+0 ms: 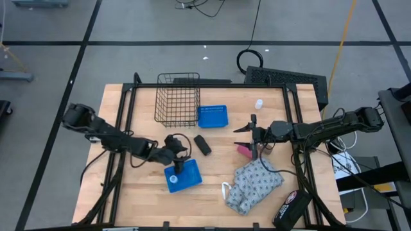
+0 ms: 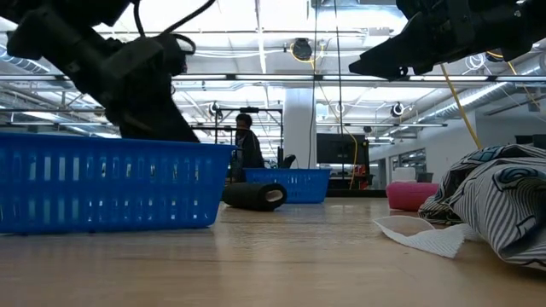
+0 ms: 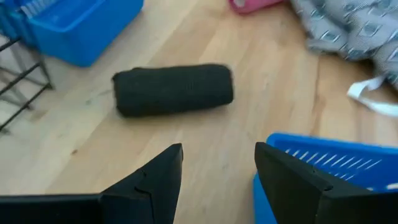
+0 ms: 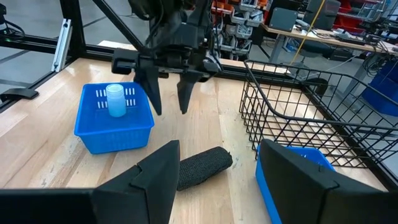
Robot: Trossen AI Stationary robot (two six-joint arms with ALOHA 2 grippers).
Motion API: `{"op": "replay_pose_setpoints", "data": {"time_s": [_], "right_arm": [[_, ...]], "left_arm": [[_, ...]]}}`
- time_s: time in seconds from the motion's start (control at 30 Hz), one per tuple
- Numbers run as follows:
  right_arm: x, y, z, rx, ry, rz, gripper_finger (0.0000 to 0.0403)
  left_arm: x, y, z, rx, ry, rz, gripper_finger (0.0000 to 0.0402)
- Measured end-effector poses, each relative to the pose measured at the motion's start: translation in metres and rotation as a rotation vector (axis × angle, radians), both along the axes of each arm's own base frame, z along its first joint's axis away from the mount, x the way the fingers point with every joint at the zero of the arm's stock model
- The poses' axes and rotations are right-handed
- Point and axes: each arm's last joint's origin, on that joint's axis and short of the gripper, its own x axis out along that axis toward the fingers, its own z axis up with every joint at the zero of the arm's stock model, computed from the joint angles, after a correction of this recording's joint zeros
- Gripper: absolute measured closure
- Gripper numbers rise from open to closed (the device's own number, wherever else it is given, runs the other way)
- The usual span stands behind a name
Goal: Pick & Place Medicine items
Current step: Adjust the bottom blue basket
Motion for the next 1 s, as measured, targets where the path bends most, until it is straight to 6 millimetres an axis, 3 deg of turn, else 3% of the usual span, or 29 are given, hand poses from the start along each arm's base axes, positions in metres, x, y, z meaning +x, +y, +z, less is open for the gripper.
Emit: {"op": "replay_pose_setpoints", "data": {"time_s": [1.0], "right_arm": [[0.0, 0.0, 0.0, -0.001, 0.0, 0.0, 0.0193]], "left_arm": [[-0.0026, -0.0009, -0.006, -0.06, 0.074, -0.058, 0.019]]}}
